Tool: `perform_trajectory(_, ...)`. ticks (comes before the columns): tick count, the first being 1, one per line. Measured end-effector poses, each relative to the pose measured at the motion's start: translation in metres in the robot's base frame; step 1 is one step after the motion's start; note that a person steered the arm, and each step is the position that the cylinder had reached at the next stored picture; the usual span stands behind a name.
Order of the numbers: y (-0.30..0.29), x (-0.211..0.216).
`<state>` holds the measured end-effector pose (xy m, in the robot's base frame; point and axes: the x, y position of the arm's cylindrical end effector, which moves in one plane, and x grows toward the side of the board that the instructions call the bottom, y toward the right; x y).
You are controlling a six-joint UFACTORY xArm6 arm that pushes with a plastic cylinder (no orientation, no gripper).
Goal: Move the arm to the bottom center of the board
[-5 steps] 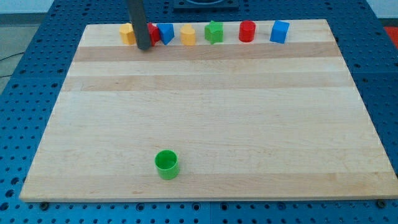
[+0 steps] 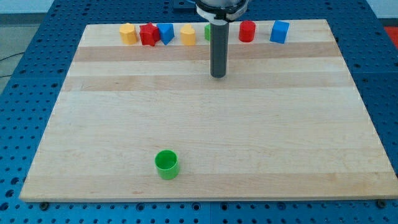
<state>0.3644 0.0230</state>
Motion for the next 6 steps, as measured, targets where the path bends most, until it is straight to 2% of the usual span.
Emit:
perform_trajectory(1, 0.003, 0.003)
perform_trajectory(2, 0.045, 0.036)
perform_trajectory(4, 0.048, 0.153)
perform_trajectory(5, 0.027, 0.189)
perform_trajectory(6, -0.031, 0.203)
